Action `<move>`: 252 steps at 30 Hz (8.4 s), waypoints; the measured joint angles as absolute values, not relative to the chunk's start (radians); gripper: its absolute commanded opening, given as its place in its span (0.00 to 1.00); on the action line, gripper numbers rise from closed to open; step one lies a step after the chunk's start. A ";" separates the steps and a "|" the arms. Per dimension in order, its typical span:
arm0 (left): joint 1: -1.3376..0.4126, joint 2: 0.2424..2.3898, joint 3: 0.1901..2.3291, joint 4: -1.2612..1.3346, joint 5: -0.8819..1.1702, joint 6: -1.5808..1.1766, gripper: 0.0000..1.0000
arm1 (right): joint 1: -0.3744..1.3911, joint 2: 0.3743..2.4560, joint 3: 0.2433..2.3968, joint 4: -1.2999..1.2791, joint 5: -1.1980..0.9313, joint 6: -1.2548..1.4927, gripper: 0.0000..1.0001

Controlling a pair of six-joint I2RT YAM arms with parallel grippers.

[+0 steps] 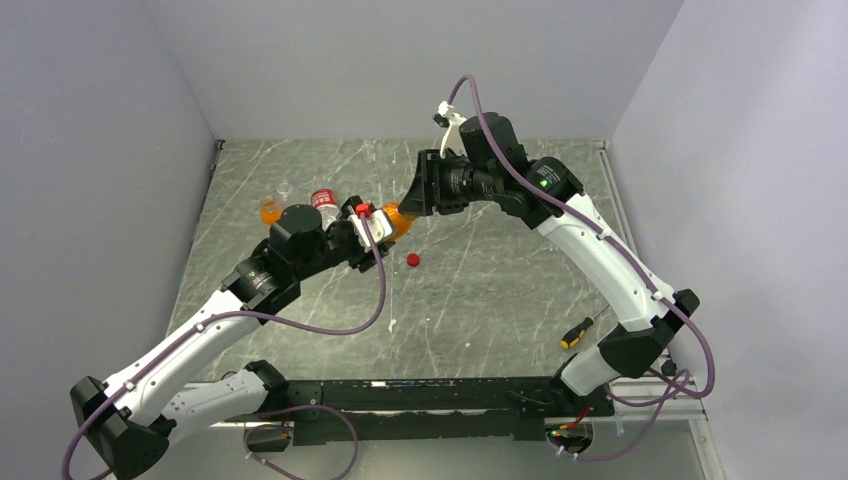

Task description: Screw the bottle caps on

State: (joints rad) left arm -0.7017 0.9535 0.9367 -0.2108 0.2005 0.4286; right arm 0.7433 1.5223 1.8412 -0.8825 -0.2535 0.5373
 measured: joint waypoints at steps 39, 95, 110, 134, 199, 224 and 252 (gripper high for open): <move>-0.672 0.933 0.937 -0.261 0.348 0.311 0.00 | 0.749 1.476 1.882 -0.894 -0.253 0.447 0.66; -0.556 0.908 0.919 -0.199 0.940 0.035 0.00 | 0.759 1.267 1.558 -0.580 -0.702 0.145 0.00; -0.549 0.897 0.919 -0.196 0.788 0.075 0.00 | 0.779 1.322 1.619 -0.583 -0.655 0.162 0.95; -0.691 0.923 0.919 -0.262 0.205 0.391 0.00 | 0.797 1.642 2.009 -0.989 -0.182 0.455 0.69; -0.570 0.892 0.833 -0.015 0.657 -0.085 0.00 | 0.789 1.372 1.664 -0.609 -0.429 0.252 0.01; -0.704 1.124 0.881 0.078 0.022 0.208 0.00 | 0.772 1.567 1.778 -0.689 0.067 0.659 0.29; -0.543 1.062 0.876 0.039 0.807 0.001 0.00 | 0.786 1.159 1.673 -0.739 -0.330 0.128 0.90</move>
State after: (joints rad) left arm -0.5426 1.0618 0.8764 0.0387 0.8066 0.0013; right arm 0.7864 1.1587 1.6733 -0.7395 -0.3302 0.1284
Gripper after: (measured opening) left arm 0.647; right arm 0.929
